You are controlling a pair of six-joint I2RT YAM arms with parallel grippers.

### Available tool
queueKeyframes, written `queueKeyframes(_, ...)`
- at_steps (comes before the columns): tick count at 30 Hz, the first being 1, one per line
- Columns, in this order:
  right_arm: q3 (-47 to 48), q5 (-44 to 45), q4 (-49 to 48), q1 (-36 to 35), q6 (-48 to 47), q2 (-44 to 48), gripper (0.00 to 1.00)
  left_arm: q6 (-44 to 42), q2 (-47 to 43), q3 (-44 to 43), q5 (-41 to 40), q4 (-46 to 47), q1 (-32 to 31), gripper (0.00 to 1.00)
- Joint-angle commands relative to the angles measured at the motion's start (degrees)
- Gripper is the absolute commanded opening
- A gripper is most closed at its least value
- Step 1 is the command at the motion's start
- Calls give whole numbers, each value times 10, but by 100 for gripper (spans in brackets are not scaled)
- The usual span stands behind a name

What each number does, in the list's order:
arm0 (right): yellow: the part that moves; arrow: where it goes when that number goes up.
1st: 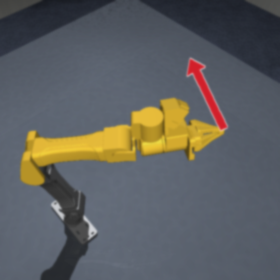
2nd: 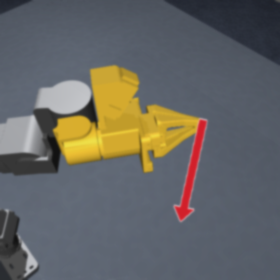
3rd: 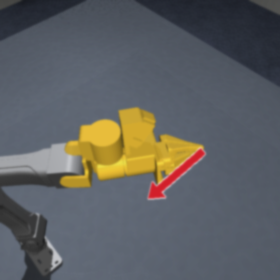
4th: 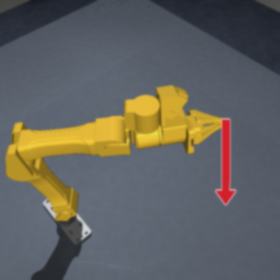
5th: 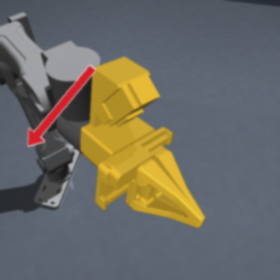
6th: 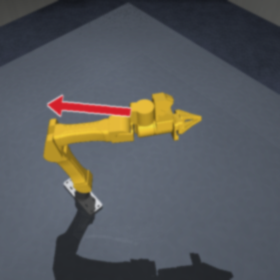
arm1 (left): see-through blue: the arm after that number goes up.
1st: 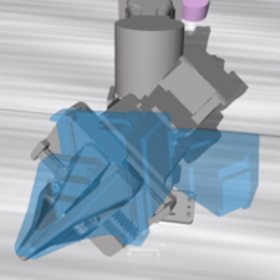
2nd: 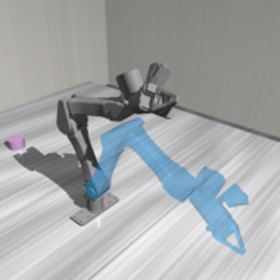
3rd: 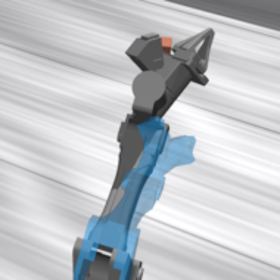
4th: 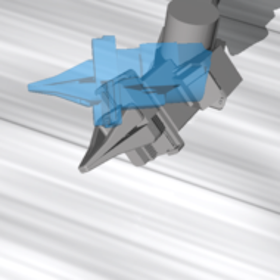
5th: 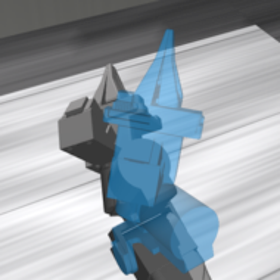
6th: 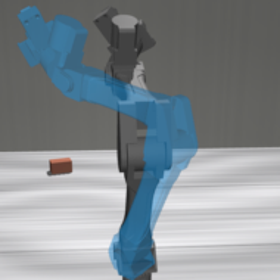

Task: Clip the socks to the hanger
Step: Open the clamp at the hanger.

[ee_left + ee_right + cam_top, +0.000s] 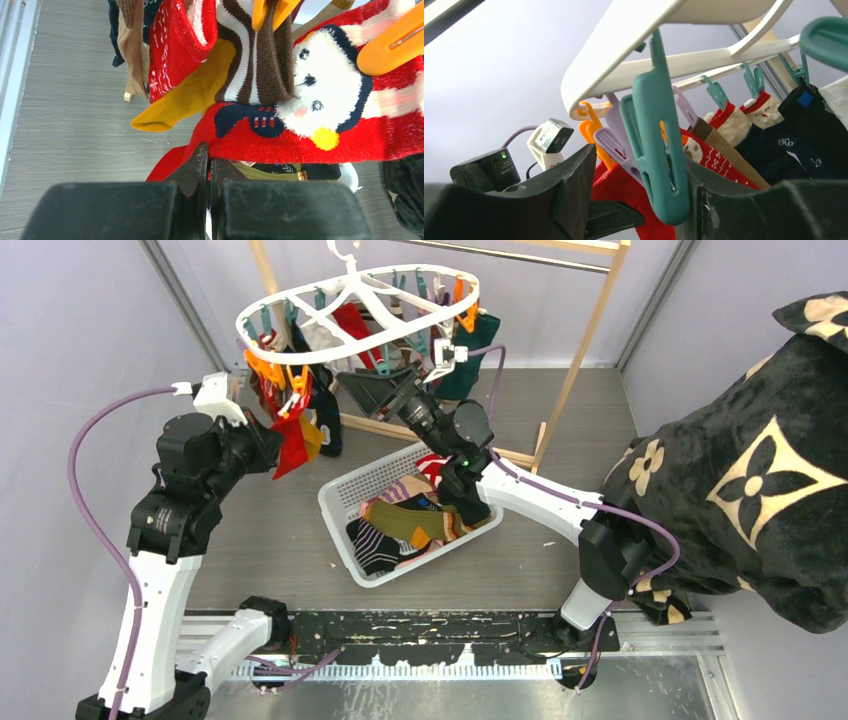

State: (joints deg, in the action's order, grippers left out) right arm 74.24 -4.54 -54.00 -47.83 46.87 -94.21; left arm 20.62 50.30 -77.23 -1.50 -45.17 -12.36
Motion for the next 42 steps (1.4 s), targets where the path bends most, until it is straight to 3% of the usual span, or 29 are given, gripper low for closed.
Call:
queueKeyframes(1,4,31,-65,-6,-13,13,59,-3,-11,-23,-6,7,1,0)
queueKeyframes(7,-13,40,-90,-11,-2,13,34,-4,-13,-26,-8,3,2,0)
queueKeyframes(9,-24,43,-94,-12,-6,22,31,-4,-13,-27,-8,2,2,0)
queueKeyframes(12,-31,37,-93,-14,-3,29,32,-3,-13,-26,-8,2,2,0)
queueKeyframes(19,-31,16,-90,-17,2,28,51,-1,-12,-29,-8,3,2,0)
queueKeyframes(30,-36,30,-75,-17,6,40,35,-2,-15,-32,-13,1,2,0)
queueKeyframes(37,-32,17,-77,-20,13,33,35,-4,-17,-28,-11,1,1,0)
queueKeyframes(42,-32,17,-70,-22,2,39,29,-4,-17,-29,-11,2,2,0)
